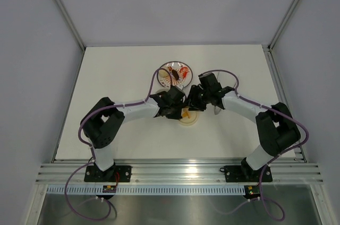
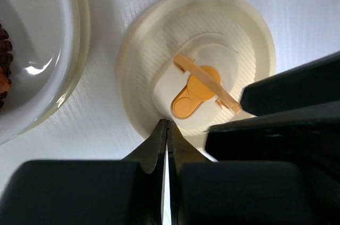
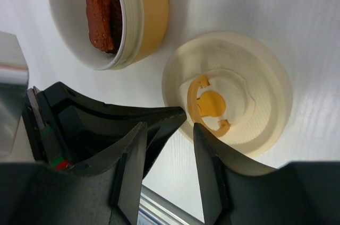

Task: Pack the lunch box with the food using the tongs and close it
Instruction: Pick up the box lid from the center of the board.

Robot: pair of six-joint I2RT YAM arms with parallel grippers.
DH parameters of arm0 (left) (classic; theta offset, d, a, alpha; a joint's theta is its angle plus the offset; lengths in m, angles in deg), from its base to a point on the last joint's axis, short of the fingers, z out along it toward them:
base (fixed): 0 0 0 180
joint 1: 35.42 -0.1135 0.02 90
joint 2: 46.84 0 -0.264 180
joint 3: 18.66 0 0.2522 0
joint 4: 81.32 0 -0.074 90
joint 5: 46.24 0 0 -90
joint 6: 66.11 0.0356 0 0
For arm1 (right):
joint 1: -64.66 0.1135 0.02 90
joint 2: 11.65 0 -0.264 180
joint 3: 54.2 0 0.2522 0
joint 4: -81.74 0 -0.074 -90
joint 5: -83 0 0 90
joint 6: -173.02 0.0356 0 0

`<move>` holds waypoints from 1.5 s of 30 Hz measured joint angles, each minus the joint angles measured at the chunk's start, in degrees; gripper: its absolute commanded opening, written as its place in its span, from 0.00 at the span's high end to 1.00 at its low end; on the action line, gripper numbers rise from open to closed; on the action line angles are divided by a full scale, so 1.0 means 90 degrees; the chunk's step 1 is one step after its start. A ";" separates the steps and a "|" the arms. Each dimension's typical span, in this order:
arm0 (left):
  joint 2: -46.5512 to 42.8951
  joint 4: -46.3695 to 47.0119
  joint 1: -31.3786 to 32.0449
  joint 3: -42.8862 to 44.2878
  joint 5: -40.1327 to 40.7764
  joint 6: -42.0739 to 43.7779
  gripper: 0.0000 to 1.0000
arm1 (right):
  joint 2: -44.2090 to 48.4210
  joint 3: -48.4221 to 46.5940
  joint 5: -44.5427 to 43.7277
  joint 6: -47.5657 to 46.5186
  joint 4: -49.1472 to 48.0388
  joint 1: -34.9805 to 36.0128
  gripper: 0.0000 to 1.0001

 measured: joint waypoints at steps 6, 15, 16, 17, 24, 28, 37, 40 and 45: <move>-0.0279 -0.0248 0.0010 -0.0175 0.0063 -0.0002 1.00 | 0.0702 0.0000 -0.0852 -0.0138 0.0644 0.0007 0.43; -0.0699 -0.1379 0.0347 0.0381 0.0872 -0.0457 0.34 | 0.2305 0.0146 -0.2091 -0.0372 0.1464 -0.0894 0.32; -0.0699 -0.1445 0.0418 0.0483 0.0947 -0.0576 0.18 | 0.2407 0.0175 -0.2149 -0.0410 0.1552 -0.1027 0.32; -0.0699 -0.1501 0.0483 0.0580 0.1020 -0.0661 0.13 | 0.2489 0.0206 -0.2203 -0.0449 0.1630 -0.1132 0.30; -0.0420 -0.1953 0.0782 0.1234 0.1591 -0.1792 0.22 | 0.2754 0.0413 -0.2317 -0.0602 0.1979 -0.1353 0.30; -0.0034 -0.2127 0.0821 0.1341 0.1853 -0.2322 0.32 | 0.2849 0.0478 -0.2310 -0.0636 0.2067 -0.1353 0.29; 0.0913 -0.2630 0.0845 0.2212 0.2378 -0.2829 0.44 | 0.2968 0.0527 -0.2186 -0.0738 0.2074 -0.1353 0.29; 0.0988 -0.2635 0.0857 0.2249 0.2404 -0.2841 0.49 | 0.3011 0.0542 -0.2149 -0.0758 0.2089 -0.1353 0.29; 0.1061 -0.2630 0.0874 0.2285 0.2416 -0.2834 0.70 | 0.3033 0.0576 -0.2130 -0.0763 0.2096 -0.1353 0.30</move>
